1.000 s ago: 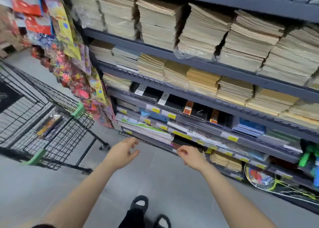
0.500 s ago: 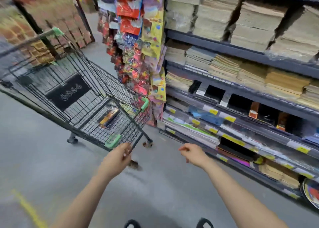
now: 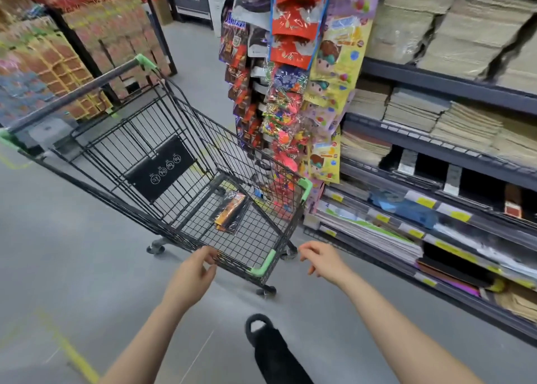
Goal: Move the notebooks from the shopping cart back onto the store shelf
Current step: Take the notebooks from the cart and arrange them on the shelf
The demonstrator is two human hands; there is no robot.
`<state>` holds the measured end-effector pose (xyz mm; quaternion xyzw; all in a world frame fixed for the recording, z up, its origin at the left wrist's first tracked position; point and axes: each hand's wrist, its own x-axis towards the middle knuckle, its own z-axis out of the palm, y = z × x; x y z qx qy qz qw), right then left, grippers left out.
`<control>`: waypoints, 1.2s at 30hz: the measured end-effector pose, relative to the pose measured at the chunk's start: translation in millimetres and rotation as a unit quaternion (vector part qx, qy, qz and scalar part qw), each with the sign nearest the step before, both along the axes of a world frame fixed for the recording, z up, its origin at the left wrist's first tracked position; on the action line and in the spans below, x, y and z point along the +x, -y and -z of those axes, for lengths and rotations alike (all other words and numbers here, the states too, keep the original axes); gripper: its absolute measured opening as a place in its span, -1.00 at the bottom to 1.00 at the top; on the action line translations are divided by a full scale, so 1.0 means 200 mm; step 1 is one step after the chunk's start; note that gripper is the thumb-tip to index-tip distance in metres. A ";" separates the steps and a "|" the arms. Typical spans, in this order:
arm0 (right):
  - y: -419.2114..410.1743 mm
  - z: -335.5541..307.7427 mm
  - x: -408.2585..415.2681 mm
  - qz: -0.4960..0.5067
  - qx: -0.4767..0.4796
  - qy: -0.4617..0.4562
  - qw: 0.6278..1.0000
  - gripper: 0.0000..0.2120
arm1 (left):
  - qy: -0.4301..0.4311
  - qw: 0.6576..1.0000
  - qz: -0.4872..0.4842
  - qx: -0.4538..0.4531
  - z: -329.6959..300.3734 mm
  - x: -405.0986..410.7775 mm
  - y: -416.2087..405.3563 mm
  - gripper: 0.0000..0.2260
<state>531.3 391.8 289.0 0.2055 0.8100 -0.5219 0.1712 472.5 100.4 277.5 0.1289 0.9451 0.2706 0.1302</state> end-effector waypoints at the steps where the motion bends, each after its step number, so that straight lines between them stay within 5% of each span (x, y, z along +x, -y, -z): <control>1: 0.03 0.01 -0.06 0.001 -0.003 0.002 1.000 -0.78 | 0.002 1.000 0.003 -0.001 0.00 -0.07 0.01 -0.87; 20: 0.50 0.40 -1.16 0.136 -0.018 0.074 0.988 -0.96 | 0.098 0.995 0.026 -0.015 0.23 -1.40 0.33 -0.82; 30: 0.79 1.12 -1.51 0.238 -0.015 0.181 0.954 -0.79 | 0.220 0.957 0.169 -0.090 1.07 -1.95 0.19 -0.78; 36: 0.89 1.56 -1.65 0.278 0.018 0.226 0.933 -0.70 | 0.281 0.950 0.111 -0.077 1.56 -2.05 0.16 -0.53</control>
